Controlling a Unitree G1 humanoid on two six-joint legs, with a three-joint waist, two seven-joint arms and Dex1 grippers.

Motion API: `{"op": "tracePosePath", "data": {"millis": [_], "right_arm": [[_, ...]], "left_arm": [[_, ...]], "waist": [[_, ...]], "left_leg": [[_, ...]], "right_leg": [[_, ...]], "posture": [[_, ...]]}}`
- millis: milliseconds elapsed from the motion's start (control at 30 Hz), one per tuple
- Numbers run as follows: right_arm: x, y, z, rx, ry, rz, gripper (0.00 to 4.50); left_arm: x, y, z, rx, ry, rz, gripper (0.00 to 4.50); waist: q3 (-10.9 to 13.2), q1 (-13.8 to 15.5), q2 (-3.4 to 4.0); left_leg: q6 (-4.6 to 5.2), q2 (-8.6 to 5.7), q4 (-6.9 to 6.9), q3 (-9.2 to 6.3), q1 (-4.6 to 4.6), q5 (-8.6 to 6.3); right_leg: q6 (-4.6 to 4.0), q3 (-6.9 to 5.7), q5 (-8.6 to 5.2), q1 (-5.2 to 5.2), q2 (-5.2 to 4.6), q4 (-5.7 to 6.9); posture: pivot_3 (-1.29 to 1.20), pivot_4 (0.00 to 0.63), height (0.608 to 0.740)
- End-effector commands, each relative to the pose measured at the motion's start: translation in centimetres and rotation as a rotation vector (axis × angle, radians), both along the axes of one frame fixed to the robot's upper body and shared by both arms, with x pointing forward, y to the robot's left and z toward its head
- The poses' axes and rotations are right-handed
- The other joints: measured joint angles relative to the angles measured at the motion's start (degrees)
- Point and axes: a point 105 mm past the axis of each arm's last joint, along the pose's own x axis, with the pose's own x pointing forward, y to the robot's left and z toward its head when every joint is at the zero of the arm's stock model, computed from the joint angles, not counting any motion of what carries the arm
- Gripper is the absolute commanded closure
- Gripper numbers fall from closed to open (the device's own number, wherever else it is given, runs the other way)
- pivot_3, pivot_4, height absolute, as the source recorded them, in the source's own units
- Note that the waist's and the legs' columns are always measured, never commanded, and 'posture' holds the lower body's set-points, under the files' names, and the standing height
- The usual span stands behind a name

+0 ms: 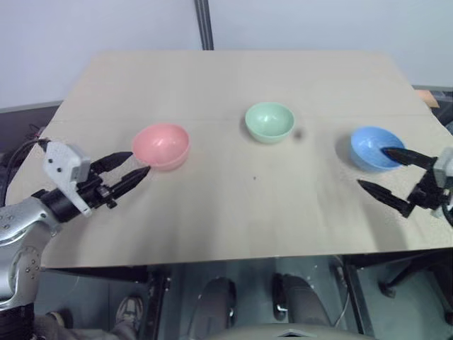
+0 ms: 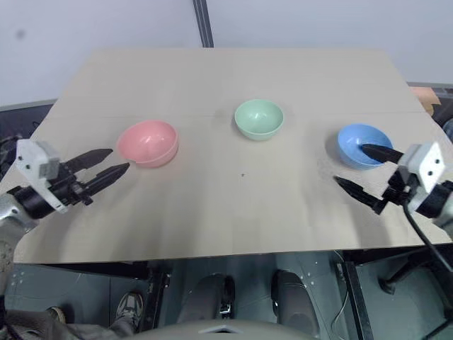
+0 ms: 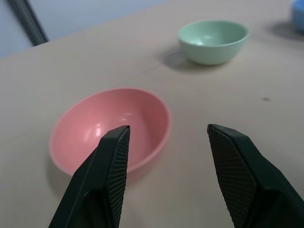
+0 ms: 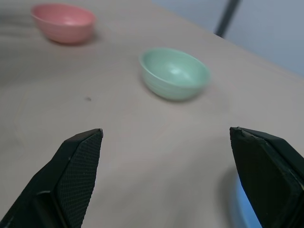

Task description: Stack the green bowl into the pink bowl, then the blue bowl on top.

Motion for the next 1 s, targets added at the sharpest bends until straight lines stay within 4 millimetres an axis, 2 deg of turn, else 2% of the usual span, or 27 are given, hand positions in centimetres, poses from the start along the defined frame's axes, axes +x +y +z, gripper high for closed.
{"op": "tracePosePath", "data": {"millis": [33,167,267,400,500,633,1000], "right_arm": [[0.4,3.3,1.0,0.014,-0.062,0.107,0.0],[1.0,7.1,1.1,0.035,-0.09,0.236,0.0],[1.2,7.7,1.3,0.039,-0.104,0.262,0.0],[1.5,7.7,1.3,0.039,-0.11,0.264,0.0],[1.7,7.3,1.2,0.037,-0.113,0.253,0.0],[1.7,7.0,0.9,0.028,-0.117,0.243,0.0],[0.9,6.3,0.5,0.027,-0.121,0.206,0.0]], "left_arm": [[1.3,-1.2,1.8,0.183,-0.036,0.056,1.76],[3.2,-2.5,1.3,0.481,0.001,0.087,1.76],[4.3,-3.0,0.4,0.56,0.054,0.128,1.76],[5.1,-4.2,-1.0,0.617,0.107,0.113,1.76],[5.7,-5.3,-2.1,0.637,0.139,0.08,2.49],[6.7,-6.2,-2.7,0.642,0.153,0.06,4.39],[7.2,-6.4,-1.7,0.621,0.131,0.039,4.45]], "waist": [[0.0,0.0,-0.11],[0.1,0.1,-0.04],[0.1,0.4,-0.03],[0.1,0.3,-0.08],[0.1,0.3,-0.08],[0.1,0.3,-0.09],[0.1,0.2,-0.09]], "left_leg": [[0.0,-0.01,0.0,-0.01,0.01,0.0],[0.0,-0.05,0.03,-0.01,0.0,0.01],[0.0,-0.06,0.02,-0.02,-0.08,0.01],[0.0,-0.12,0.02,0.02,-0.13,0.01],[0.0,-0.14,0.02,0.02,-0.13,0.0],[0.0,-0.15,0.09,0.03,-0.1,0.01],[0.0,-0.07,0.2,-0.01,-0.11,0.01]], "right_leg": [[0.0,-0.01,0.0,0.01,0.01,0.0],[0.0,0.01,0.01,0.01,0.07,0.01],[-0.19,0.01,0.13,-0.01,0.06,0.0],[0.01,0.03,0.27,-0.01,0.06,-0.05],[0.01,0.03,0.26,-0.02,0.08,-0.07],[0.03,0.03,0.25,0.0,0.18,-0.01],[0.04,0.06,0.26,0.0,0.27,0.04]], "posture": [[0.0,0.15,0.74],[0.0,0.15,0.74],[0.0,0.15,0.74],[0.0,0.15,0.74],[0.0,0.15,0.74],[0.0,0.15,0.74],[0.0,0.15,0.74]]}}
